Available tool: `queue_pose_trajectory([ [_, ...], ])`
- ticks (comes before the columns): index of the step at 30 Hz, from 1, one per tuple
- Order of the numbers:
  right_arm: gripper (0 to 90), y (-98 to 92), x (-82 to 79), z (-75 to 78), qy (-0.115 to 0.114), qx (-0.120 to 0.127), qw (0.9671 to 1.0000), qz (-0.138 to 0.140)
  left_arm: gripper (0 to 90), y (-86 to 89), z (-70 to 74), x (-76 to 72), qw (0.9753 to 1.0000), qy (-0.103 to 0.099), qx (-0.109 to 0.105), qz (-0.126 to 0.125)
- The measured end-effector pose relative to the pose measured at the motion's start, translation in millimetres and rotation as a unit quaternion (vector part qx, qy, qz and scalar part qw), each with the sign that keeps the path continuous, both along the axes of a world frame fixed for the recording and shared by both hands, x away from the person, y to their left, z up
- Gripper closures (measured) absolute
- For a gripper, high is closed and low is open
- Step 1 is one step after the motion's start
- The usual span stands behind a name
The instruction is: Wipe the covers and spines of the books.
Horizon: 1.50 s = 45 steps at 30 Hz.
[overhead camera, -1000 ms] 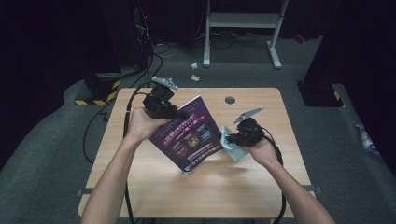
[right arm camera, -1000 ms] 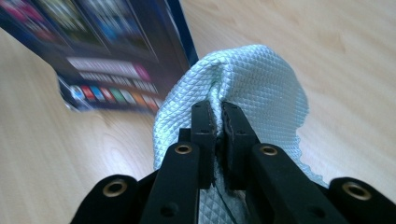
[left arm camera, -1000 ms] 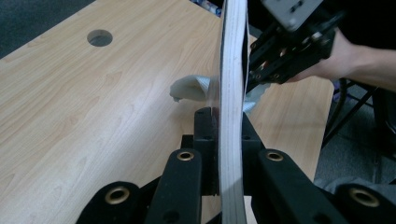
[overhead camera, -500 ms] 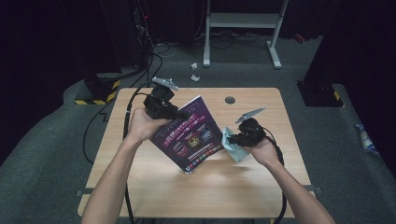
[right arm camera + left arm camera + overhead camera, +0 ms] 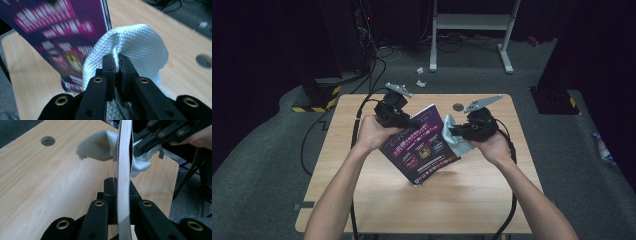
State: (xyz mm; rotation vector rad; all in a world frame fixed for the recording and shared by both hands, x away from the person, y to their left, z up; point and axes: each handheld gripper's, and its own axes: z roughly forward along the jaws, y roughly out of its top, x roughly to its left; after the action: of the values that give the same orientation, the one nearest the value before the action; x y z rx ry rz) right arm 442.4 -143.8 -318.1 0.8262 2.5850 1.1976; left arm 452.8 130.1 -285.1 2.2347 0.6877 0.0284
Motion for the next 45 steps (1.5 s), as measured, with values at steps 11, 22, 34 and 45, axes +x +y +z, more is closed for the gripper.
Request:
queue_pose_trajectory([
  [11,84.8,15.6,-7.8,51.5,-0.041,0.014,0.999,0.011,83.7,-13.8,5.2,-3.1,0.9994,-0.015,0.03,-0.012],
  [22,84.7,5.6,1.7,-44.6,0.033,-0.051,0.9982,-0.004,83.7,13.8,12.0,-4.7,0.9997,-0.016,-0.016,0.007],
  [34,84.7,6.1,9.6,-90.4,0.071,-0.082,0.994,-0.012,83.7,25.5,16.9,-6.5,0.9995,-0.017,-0.022,0.018],
  [45,84.7,-1.4,8.8,-63.2,0.023,-0.051,0.9981,-0.027,83.7,20.0,20.3,-10.3,0.9995,-0.024,-0.022,0.005],
])
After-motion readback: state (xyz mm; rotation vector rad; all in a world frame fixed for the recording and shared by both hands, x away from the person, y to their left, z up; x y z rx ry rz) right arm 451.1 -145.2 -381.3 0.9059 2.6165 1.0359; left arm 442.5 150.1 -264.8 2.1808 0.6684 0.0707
